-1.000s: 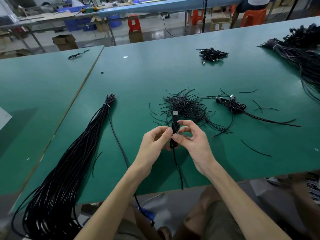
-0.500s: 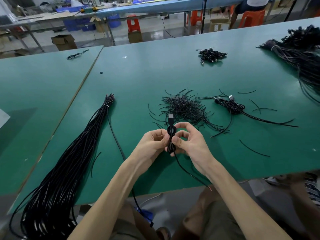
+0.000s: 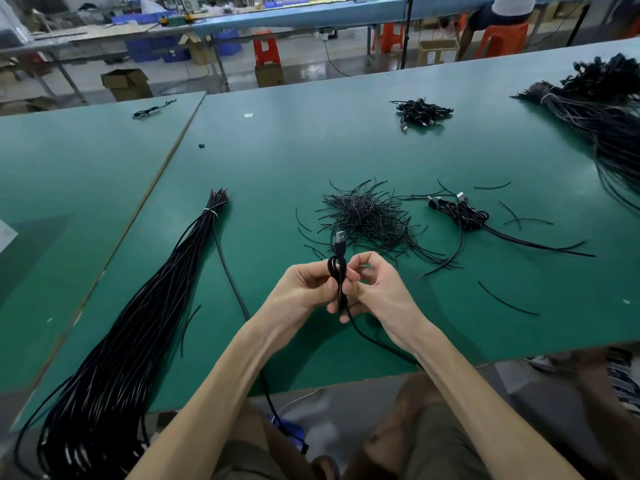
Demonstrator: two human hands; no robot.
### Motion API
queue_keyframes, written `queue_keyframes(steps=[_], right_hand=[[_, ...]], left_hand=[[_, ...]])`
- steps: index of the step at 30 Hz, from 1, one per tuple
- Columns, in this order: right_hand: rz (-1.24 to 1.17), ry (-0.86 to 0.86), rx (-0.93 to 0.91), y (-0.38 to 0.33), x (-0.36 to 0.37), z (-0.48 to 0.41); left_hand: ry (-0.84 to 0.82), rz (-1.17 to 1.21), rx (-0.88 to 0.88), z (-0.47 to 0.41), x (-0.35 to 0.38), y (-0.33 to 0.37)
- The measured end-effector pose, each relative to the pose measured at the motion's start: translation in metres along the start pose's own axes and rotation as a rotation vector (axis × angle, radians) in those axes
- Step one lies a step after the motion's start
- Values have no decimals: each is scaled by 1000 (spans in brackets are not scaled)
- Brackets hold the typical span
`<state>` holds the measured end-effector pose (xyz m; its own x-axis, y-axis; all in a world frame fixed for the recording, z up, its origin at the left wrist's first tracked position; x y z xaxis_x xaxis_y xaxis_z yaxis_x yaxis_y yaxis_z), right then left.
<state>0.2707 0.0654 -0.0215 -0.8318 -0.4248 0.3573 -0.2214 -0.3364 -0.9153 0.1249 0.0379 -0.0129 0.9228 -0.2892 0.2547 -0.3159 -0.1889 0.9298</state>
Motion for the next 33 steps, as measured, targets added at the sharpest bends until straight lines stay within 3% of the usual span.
queue_keyframes(steps=[13, 20, 25, 33], right_hand=[[162, -14, 1, 2, 4, 0], [141, -15, 22, 2, 2, 0], [104, -38, 41, 1, 2, 1], [-28, -11, 18, 1, -2, 0]], left_hand=[[317, -212, -23, -4, -15, 11], [297, -258, -8, -7, -10, 10], [186, -275, -112, -13, -17, 18], [272, -162, -71, -36, -22, 39]])
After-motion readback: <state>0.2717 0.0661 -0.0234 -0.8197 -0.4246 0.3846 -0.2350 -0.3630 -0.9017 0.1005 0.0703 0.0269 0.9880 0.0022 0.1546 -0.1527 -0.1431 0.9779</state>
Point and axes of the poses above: each hand's wrist, its own z-axis away from the middle knuckle, its own x-axis out of the palm, y = z × x, the point moved 3 cm from there along -z, towards the middle knuckle, and after that the axes turned 12 degrees about x, right-handed, at the moved point
